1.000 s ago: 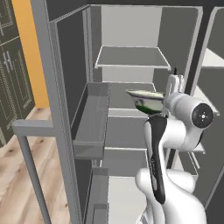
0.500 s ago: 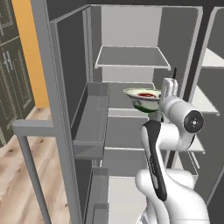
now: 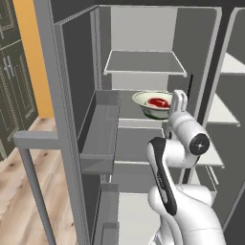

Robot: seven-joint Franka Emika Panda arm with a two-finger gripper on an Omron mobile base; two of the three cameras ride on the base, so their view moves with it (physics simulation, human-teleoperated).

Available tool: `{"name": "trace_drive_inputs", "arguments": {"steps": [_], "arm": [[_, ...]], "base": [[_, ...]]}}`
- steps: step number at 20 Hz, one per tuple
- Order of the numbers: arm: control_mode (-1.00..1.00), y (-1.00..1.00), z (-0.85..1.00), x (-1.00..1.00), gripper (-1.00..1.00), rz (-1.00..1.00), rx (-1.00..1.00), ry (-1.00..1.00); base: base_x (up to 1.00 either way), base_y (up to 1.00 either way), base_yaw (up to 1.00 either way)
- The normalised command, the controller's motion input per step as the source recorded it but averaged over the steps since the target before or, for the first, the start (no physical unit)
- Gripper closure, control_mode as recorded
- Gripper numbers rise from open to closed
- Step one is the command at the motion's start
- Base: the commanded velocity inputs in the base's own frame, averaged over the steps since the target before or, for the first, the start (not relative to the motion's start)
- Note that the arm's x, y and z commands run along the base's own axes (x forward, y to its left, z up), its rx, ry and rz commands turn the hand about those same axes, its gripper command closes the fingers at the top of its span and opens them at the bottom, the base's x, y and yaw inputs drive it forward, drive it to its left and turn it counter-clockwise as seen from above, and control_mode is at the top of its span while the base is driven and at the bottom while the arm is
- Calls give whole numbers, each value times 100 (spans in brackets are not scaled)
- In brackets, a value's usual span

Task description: Place one of the steaks on the plate and the other in the bowl. Then place the bowl in the fridge.

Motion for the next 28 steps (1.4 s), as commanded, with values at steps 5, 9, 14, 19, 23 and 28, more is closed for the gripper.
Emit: {"name": "trace_drive_inputs", "arguments": {"steps": [5,9,14,19,23,28], "arm": [[-100,0,-18,32,100,-6,-11,0],[-100,-1,-23,37,100,-7,-13,0],[-100,-15,-17,36,100,-4,2,0],[-100,-8,-22,49,100,0,8,-2],[-100,-7,-24,46,100,0,6,-5],[-100,-8,-44,37,100,0,0,-6]], "base": [[0,0,0],[0,0,0],[0,0,0],[0,0,0],[0,0,0],[0,0,0]]}}
